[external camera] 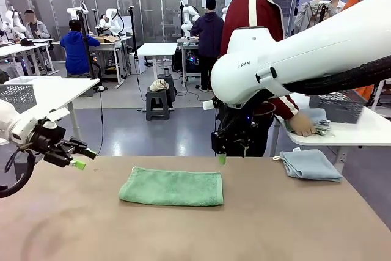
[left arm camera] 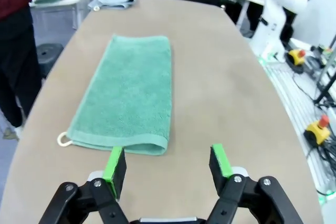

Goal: Fold the towels and place them in the basket.
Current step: When a person lays out a Towel with hook on the table, fold it in half twice.

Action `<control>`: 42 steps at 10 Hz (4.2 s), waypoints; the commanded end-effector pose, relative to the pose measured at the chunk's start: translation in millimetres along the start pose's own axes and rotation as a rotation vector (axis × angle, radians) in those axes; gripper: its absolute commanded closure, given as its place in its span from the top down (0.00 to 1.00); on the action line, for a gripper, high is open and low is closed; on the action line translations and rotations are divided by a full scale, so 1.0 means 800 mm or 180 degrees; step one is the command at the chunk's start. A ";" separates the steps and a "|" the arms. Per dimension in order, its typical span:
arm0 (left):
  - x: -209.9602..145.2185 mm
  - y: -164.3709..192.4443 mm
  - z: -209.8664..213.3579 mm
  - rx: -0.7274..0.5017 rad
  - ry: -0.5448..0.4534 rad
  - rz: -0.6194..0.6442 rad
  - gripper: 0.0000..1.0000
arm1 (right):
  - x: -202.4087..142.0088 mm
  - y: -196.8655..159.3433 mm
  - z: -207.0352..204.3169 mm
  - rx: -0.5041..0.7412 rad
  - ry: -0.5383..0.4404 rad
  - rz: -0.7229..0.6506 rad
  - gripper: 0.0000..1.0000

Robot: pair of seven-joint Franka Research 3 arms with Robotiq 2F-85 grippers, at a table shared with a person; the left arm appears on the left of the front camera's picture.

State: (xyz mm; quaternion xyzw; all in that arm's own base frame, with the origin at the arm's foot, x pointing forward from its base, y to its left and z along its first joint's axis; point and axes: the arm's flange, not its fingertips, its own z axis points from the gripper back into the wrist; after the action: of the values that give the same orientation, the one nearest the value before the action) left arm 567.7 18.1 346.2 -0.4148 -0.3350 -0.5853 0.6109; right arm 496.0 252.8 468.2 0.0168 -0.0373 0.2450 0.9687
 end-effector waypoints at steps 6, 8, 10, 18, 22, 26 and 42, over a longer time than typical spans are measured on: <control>0.009 -0.009 0.000 0.0220 -0.0099 0.0030 0.81 | -0.014 -0.004 -0.041 0.0123 -0.0601 -0.1324 0.73; 0.009 -0.009 0.000 0.0220 -0.0099 0.0030 0.81 | -0.019 0.001 -0.066 0.0158 -0.0777 -0.1753 0.73; 0.009 -0.009 0.000 0.0220 -0.0099 0.0030 0.81 | -0.010 -0.001 -0.085 0.0238 -0.0576 -0.1911 0.73; 0.009 -0.009 0.000 0.0220 -0.0099 0.0030 0.81 | -0.003 -0.005 -0.147 0.0058 -0.0860 -0.1942 0.73; 0.009 -0.009 0.000 0.0220 -0.0099 0.0030 0.81 | 0.007 0.011 -0.190 0.0030 -0.0915 -0.1918 0.73; 0.009 -0.009 0.000 0.0220 -0.0099 0.0030 0.81 | 0.032 0.020 -0.207 -0.0059 -0.0852 -0.1958 0.73; 0.009 -0.009 0.000 0.0220 -0.0099 0.0030 0.81 | 0.070 0.007 -0.240 -0.0244 -0.0681 -0.2121 0.35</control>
State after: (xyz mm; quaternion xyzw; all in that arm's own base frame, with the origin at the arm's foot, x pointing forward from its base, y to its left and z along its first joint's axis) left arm 558.8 14.0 352.2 -0.4005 -0.3650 -0.5586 0.6279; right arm 553.6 286.5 287.7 0.0352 -0.1374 -0.0643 0.9878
